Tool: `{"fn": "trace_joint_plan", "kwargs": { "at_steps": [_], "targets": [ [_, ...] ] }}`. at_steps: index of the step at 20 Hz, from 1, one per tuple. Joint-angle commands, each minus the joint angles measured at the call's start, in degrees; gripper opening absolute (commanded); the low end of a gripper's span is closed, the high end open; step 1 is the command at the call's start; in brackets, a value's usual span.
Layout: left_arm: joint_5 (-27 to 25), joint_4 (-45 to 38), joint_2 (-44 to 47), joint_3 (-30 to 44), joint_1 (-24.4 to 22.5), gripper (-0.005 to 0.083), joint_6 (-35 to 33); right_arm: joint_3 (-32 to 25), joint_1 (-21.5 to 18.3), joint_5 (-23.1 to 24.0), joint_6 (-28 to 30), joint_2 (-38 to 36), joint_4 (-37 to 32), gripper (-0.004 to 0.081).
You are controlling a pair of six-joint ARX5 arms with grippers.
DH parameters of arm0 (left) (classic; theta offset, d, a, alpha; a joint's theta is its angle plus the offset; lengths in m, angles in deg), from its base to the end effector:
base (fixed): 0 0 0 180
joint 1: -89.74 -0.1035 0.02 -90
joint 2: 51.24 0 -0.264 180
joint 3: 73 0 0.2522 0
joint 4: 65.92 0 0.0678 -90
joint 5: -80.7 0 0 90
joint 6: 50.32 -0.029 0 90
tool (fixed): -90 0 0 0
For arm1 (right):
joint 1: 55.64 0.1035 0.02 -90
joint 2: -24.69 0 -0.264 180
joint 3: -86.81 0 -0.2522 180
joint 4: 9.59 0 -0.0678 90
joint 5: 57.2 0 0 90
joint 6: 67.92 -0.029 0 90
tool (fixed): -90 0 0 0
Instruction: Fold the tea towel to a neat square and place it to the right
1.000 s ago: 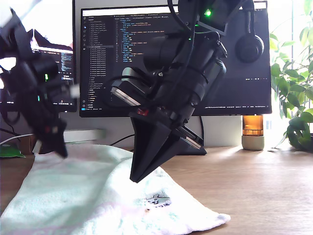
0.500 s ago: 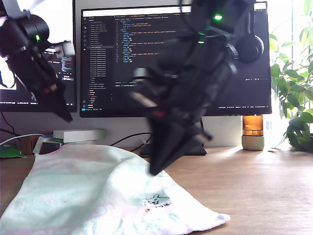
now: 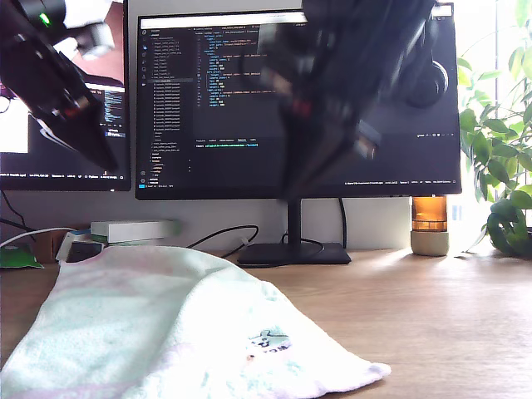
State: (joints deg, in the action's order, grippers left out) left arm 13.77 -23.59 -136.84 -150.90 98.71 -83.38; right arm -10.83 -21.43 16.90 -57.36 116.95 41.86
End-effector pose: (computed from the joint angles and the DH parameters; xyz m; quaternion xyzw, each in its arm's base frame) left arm 0.3048 -0.0596 0.2605 0.1981 0.3312 -0.3592 0.8498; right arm 0.2641 0.1891 0.2400 -0.1525 0.4680 0.4090 0.7684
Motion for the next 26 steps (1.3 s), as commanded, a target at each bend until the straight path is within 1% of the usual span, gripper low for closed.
{"fn": "trace_joint_plan", "kwargs": {
  "at_steps": [1,4,7,8,10,12,14,16,18,21,23,24,25,26],
  "targets": [
    [0.92,-2.73,3.98,5.51,0.63,-0.0021,1.55,-3.5,0.11,0.0,1.64,-1.44,-1.4,-0.0013],
    [0.79,-8.13,11.89,14.86,3.23,-0.0021,4.09,-9.09,0.15,-0.02,4.79,-5.2,-5.57,-0.0013],
    [-1.36,-12.26,19.43,23.63,7.34,-0.0021,7.93,-16.24,0.15,-1.11,8.07,-10.47,-10.25,-0.0013],
    [-2.29,-13.14,21.75,26.43,9.33,-0.0021,9.27,-18.91,0.15,-2.19,9.94,-12.68,-11.87,-0.0013],
    [-5.03,-14.14,26.1,31.3,13.25,-0.0021,12.17,-24.28,0.15,-3.28,11.67,-17.81,-15.58,-0.0013],
    [-8.44,-14.12,30.82,34.99,18.32,-0.0021,14.36,-29.35,0.26,-2.84,12.39,-23.71,-19.08,-0.0013],
    [-13.44,-13.05,34.82,36.2,24.17,-0.0021,17.75,-33.16,0.55,-0.44,14.01,-29.31,-20.61,-0.0013],
    [-16.2,-9.86,37.81,36.2,30.53,-0.0021,18.8,-34.67,0.96,-0.66,16.39,-33.07,-19.8,-0.0013],
    [-16.59,-5.11,39.23,36.17,36.44,-0.0021,18.71,-34.64,1.03,-3.15,16.46,-34.58,-19.93,-0.0013],
    [-16.48,0.61,38.77,36.17,42.12,-0.0021,17.42,-34.64,1.16,-7.3,16.5,-34.32,-20.87,-0.0013],
    [-15.58,2.23,38.01,36.17,44.65,-0.0017,16.55,-34.64,1.42,-7.56,16.52,-34.05,-21.55,-0.0013],
    [-15.58,2.54,37.55,36.17,45.55,0.0009,16.52,-34.64,1.42,-7.54,16.5,-34.05,-21.7,-0.0013],
    [-15.58,2.84,37.09,36.17,46.07,0.0058,16.55,-34.64,1.42,-7.54,16.48,-34.05,-21.84,-0.0013],
    [-15.52,3.21,36.54,36.17,46.4,0.0132,16.55,-34.64,1.42,-7.52,16.48,-34.05,-22.08,-0.0013]
  ]
}}
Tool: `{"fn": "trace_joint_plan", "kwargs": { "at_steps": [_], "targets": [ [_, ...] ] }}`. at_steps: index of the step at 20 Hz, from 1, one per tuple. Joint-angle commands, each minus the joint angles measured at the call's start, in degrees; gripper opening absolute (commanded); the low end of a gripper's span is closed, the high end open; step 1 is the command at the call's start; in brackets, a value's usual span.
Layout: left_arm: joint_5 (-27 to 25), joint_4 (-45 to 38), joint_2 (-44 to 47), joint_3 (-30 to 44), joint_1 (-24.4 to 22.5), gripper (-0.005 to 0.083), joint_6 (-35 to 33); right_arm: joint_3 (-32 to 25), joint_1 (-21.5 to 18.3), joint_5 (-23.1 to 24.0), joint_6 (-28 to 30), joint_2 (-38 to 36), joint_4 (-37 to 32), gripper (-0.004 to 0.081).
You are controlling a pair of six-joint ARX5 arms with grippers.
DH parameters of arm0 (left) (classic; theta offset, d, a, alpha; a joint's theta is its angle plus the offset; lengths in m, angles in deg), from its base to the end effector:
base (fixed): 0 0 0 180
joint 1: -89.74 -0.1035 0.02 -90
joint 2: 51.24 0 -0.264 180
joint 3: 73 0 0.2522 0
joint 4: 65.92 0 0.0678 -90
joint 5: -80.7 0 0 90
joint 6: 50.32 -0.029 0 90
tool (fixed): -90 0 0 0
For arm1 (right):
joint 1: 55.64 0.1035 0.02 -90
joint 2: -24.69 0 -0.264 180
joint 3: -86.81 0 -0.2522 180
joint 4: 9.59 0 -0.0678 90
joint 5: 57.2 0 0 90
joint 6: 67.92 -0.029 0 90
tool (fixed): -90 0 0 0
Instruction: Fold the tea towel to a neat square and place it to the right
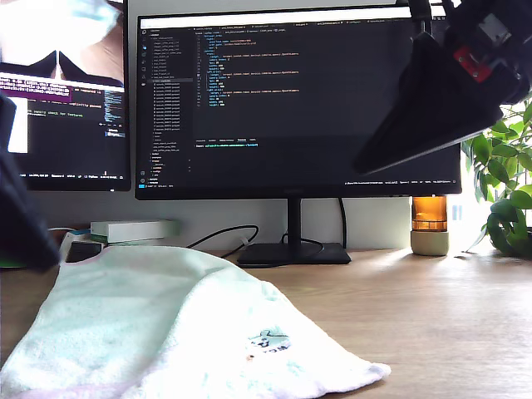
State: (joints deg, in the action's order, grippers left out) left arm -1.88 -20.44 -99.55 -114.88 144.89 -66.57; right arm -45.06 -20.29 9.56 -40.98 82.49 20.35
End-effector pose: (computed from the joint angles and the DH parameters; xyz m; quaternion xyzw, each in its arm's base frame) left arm 0.0853 -0.1290 0.1964 0.2839 0.3302 -0.5188 0.7357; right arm 0.1571 0.1255 0.2243 -0.2259 0.2204 0.5262 0.7896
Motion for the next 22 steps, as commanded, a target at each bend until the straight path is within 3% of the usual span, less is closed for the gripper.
{"fn": "trace_joint_plan", "kwargs": {
  "at_steps": [1,3,8,11,22],
  "targets": [
    [0.74,0.5,-1.51,0.15,0.5,0.0212,-0.24,-0.42,0.26,-0.17,0.11,0.42,-0.77,-0.0013],
    [1.33,2.67,-3.76,0.15,1.18,0.0274,-0.28,-0.42,0.26,-0.17,0.07,0.42,-0.96,-0.0013],
    [0.83,3.74,-9.18,0.15,4.09,0.0287,-1.36,-0.42,0.26,-0.11,-0.02,0.44,-1.86,-0.0013],
    [-5.38,2.8,-11.26,0.15,5.57,0.0345,-1.29,-0.42,0.26,-0.02,-0.22,0.42,-1.84,-0.0013],
    [-13.14,-3.1,-23.76,0.15,9.2,0.0345,3.02,-0.42,0.26,1.38,-1.68,0.42,-2.21,-0.0013]
  ]
}}
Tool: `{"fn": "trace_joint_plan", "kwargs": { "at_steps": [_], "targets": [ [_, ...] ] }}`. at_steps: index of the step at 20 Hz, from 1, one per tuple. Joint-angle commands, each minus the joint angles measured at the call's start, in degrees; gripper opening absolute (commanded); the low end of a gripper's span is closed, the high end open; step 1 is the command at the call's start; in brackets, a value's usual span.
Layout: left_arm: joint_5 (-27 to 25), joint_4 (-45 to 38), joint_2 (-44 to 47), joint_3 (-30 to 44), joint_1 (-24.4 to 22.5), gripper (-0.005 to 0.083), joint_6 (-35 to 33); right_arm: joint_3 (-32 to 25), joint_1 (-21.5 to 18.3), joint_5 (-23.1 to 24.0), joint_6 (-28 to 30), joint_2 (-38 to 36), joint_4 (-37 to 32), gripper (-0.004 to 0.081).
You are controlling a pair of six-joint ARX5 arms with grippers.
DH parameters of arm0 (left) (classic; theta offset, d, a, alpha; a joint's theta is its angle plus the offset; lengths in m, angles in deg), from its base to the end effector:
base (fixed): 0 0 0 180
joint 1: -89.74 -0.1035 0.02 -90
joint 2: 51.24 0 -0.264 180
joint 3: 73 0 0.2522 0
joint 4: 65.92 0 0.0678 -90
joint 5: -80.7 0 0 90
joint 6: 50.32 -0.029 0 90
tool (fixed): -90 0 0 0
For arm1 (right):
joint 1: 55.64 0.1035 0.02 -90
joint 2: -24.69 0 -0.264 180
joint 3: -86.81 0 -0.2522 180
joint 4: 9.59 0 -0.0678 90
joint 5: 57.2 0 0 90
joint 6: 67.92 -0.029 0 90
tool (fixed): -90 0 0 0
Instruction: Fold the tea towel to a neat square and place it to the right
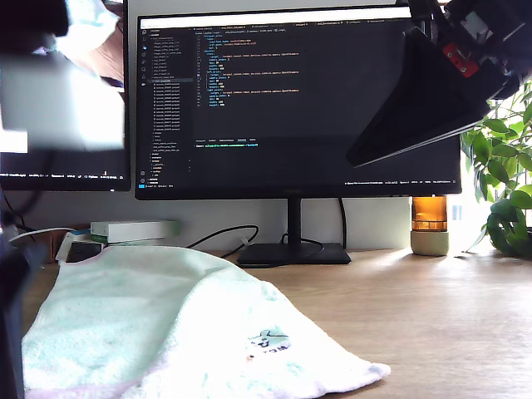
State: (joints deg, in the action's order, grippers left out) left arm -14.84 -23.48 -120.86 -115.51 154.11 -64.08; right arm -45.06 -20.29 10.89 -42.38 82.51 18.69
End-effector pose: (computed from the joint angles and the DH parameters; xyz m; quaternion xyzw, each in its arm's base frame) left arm 0.0831 -0.1668 0.1455 0.4101 0.4158 -0.4565 0.6712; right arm 0.1590 0.1261 0.2262 -0.2206 0.2149 0.5133 0.8010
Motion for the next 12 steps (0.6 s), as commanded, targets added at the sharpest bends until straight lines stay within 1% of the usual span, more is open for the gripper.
{"fn": "trace_joint_plan", "kwargs": {
  "at_steps": [1,3,4,6,8,12],
  "targets": [
    [-0.68,-0.2,-3.5,0.79,0.07,0.0344,0.94,-0.42,0.26,0.04,-0.35,0.39,-0.59,-0.0013],
    [-1.18,-1.07,-4.61,0.79,0.15,0.0334,0.92,-0.42,0.26,0.02,-0.7,0.39,-0.57,-0.0013],
    [-1.4,-1.25,-4.74,0.79,0.15,0.0291,0.92,-0.42,0.26,0.02,-0.72,0.39,-0.57,-0.0013],
    [-1.4,-1.03,-4.59,0.74,0.15,0.016,0.9,-0.42,0.26,-0.02,-0.96,0.39,-0.59,-0.0013],
    [-1.38,-0.24,-4.59,0.17,0.13,0.0073,0.87,-0.42,0.26,-0.07,-1.77,0.39,-0.55,-0.0013],
    [-1.38,0.7,-4.59,-1.03,0.13,-0.002,0.85,-0.42,0.31,-0.11,-1.77,0.39,-0.52,-0.0013]
  ]
}}
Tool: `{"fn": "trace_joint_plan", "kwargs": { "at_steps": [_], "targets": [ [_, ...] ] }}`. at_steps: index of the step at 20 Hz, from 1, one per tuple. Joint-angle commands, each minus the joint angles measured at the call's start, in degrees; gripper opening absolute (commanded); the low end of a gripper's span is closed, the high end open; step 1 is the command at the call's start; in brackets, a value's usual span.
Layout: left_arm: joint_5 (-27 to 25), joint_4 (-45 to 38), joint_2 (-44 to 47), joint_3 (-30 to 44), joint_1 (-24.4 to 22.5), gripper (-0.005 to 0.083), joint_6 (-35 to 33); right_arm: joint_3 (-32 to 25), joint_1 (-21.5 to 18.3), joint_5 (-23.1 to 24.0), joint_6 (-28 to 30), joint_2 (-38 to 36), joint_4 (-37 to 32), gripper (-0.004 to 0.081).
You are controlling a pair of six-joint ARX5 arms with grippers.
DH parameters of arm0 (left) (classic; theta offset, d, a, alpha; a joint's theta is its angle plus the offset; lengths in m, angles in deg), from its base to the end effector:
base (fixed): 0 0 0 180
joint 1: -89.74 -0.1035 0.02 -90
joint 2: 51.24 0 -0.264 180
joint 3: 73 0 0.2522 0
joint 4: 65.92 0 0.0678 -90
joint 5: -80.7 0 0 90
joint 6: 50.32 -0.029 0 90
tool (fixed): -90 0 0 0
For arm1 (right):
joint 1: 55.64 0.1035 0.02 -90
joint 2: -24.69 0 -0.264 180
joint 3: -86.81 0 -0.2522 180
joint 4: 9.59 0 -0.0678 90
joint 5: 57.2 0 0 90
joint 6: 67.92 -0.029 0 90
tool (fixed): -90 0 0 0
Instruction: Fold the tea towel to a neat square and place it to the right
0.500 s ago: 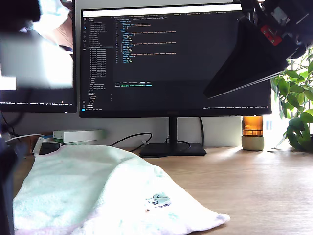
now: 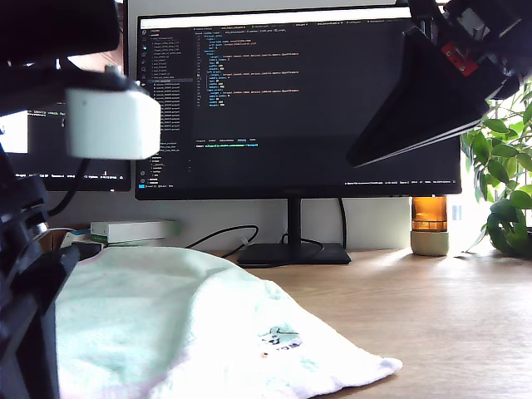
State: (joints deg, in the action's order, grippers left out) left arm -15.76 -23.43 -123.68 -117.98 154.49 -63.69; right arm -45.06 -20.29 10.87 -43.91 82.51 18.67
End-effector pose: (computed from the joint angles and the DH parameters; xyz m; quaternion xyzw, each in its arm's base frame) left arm 0.0871 -0.1770 0.1481 0.4148 0.4164 -0.4506 0.6719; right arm 0.1590 0.1261 0.2263 -0.2098 0.2216 0.5105 0.8039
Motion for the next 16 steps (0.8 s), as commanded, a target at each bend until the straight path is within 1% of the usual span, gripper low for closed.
{"fn": "trace_joint_plan", "kwargs": {
  "at_steps": [1,3,6,7,10,11,14,16],
  "targets": [
    [-0.46,1.22,-1.77,1.2,-0.24,-0.0022,0.46,-0.42,0.33,-0.17,-0.24,0.42,-0.48,-0.0013],
    [-0.44,3.19,-1.75,0.2,-0.24,-0.0022,0.28,-0.42,0.96,-0.87,-0.22,0.42,-0.42,-0.0012],
    [-0.46,6.43,-1.75,-2.14,-0.26,-0.0022,-0.35,-0.42,3.74,-1.55,0.87,1.01,1.38,0.0001],
    [-0.44,7.45,-1.75,-2.86,-0.31,-0.0022,-0.55,-0.42,4.92,-1.55,2.56,1.77,2.62,0.003],
    [0.0,9.46,-1.73,-4.72,-0.42,-0.0022,-0.55,-0.42,8.85,-1.53,6.43,5.75,4.48,0.0167],
    [0.07,9.6,-1.7,-5.29,-0.42,-0.0022,-0.55,-0.42,10.03,-1.53,7.72,7.28,4.37,0.0189],
    [0.0,13.11,-1.68,-8.39,-0.52,-0.0022,-0.55,-0.42,13.03,-0.92,10.84,11.02,4.22,0.0195],
    [0.04,15.28,-1.68,-10.49,-0.52,-0.0022,-0.57,-0.42,14.08,1.4,13.79,12.96,4.13,0.0212]
  ]
}}
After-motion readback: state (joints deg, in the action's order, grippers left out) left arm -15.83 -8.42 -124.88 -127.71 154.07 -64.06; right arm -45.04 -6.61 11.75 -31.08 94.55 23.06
